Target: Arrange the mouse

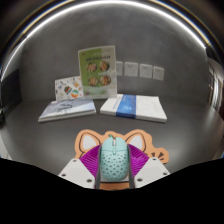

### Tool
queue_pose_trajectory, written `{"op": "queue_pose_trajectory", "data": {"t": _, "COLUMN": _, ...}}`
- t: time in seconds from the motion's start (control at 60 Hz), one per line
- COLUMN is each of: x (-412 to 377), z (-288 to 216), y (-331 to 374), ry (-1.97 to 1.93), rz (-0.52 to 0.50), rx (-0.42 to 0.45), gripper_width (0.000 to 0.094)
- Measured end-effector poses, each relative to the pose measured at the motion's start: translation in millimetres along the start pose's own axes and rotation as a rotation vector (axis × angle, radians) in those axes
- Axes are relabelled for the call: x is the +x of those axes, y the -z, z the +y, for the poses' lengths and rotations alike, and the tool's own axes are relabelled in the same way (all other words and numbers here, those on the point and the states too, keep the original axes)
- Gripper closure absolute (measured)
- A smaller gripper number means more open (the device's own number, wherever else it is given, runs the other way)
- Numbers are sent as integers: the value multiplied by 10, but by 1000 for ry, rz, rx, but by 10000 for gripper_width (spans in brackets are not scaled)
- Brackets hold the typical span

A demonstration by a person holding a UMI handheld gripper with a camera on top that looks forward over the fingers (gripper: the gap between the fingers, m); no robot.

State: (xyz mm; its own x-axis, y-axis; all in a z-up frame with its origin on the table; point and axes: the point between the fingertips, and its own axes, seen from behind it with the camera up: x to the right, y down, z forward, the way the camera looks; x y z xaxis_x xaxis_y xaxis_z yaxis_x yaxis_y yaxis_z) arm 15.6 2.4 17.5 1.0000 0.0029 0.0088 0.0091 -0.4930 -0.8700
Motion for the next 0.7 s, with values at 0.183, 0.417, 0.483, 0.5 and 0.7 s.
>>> {"op": "queue_pose_trajectory", "data": {"t": 0.183, "x": -39, "z": 234, "y": -104, "ry": -12, "rz": -10, "rx": -66, "gripper_width": 475}}
{"op": "queue_pose_trajectory", "data": {"t": 0.417, "x": -66, "z": 197, "y": 105, "ry": 47, "rz": -87, "rx": -77, "gripper_width": 79}}
{"op": "queue_pose_trajectory", "data": {"t": 0.483, "x": -117, "z": 101, "y": 359, "ry": 40, "rz": -144, "rx": -30, "gripper_width": 94}}
{"op": "queue_pose_trajectory", "data": {"t": 0.5, "x": -128, "z": 74, "y": 436, "ry": 34, "rz": -159, "rx": -20, "gripper_width": 88}}
{"op": "queue_pose_trajectory", "data": {"t": 0.7, "x": 212, "z": 64, "y": 1318, "ry": -20, "rz": -209, "rx": 48, "gripper_width": 79}}
